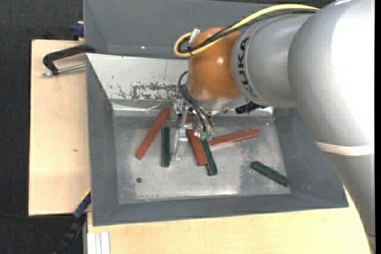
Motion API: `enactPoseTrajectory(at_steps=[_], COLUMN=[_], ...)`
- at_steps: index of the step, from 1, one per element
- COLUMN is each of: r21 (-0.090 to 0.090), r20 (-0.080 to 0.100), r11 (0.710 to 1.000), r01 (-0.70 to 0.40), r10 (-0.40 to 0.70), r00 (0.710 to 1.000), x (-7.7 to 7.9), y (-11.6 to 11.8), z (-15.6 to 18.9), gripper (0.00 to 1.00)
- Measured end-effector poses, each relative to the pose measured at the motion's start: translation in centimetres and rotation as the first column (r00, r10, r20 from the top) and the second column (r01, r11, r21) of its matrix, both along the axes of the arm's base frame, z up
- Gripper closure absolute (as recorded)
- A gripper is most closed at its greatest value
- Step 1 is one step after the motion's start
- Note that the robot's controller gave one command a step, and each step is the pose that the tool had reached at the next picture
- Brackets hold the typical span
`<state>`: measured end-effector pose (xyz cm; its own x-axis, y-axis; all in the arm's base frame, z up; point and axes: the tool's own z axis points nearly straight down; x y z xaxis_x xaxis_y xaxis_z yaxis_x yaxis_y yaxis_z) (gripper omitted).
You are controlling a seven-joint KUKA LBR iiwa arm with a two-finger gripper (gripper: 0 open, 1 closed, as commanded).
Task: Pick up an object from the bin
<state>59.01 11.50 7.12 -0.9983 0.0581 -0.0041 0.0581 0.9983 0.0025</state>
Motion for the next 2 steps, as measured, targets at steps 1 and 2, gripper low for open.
enactPoseTrajectory(at_steps=[1, 2], r21=[-0.003, -0.002], r20=[-0.004, 0.006], r11=[0.986, 0.934], r01=[-0.167, -0.358], r10=[0.167, 0.358], r00=[0.986, 0.934], x=[-0.1, -0.5], y=[1.6, 3.6], z=[1.9, 2.7], gripper=[0.00, 0.00])
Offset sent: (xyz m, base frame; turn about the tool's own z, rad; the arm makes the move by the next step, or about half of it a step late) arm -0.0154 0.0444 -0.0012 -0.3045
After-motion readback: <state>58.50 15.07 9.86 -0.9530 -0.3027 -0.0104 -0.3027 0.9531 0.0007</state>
